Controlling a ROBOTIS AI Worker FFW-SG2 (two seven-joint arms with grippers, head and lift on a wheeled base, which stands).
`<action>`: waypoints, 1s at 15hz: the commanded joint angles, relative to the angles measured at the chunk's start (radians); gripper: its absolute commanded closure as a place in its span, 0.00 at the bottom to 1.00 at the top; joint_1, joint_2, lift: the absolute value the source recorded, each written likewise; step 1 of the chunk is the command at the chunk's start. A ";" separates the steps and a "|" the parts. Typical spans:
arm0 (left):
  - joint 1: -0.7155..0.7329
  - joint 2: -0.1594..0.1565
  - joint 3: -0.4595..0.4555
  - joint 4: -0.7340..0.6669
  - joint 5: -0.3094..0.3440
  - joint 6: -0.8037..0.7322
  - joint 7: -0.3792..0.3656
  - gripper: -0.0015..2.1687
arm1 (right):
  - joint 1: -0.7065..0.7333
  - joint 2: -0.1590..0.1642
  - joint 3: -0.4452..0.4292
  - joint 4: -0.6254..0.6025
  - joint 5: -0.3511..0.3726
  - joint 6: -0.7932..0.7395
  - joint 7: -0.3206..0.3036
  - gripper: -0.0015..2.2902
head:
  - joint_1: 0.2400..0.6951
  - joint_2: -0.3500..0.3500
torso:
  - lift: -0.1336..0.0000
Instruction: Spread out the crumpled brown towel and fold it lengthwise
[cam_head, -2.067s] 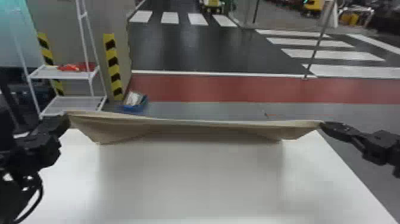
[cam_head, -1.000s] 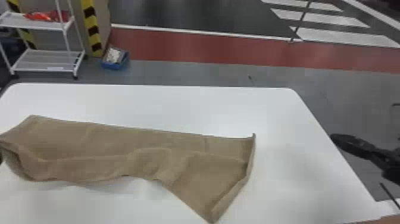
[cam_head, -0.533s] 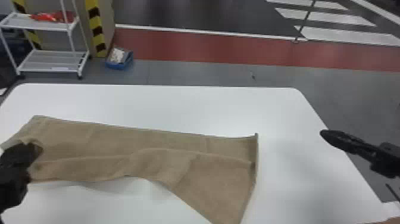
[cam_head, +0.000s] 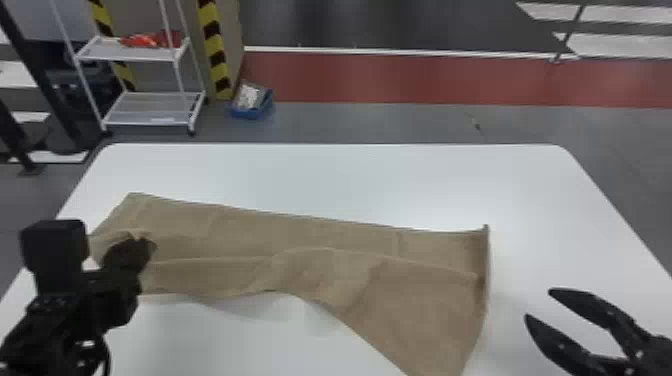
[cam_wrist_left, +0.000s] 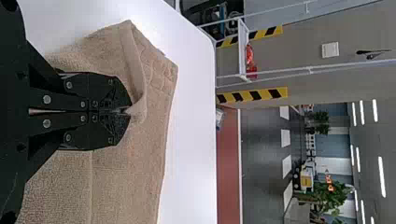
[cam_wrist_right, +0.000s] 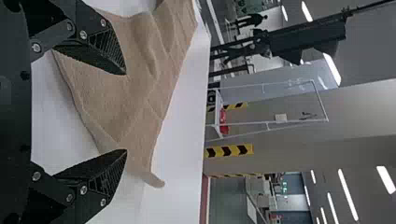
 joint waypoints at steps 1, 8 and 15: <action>-0.006 0.000 -0.012 0.007 0.001 -0.009 0.000 0.63 | 0.088 0.006 0.113 -0.097 0.101 -0.026 -0.013 0.18 | 1.00 0.51 | 0.07; -0.002 -0.001 -0.009 0.040 0.011 -0.061 -0.008 0.63 | 0.176 0.006 0.269 -0.176 0.361 -0.124 -0.079 0.22 | 1.00 0.73 | 0.07; 0.012 -0.003 -0.003 0.021 0.011 -0.061 -0.008 0.63 | 0.185 0.006 0.389 -0.326 0.532 0.284 -0.077 0.22 | 1.00 0.79 | 0.07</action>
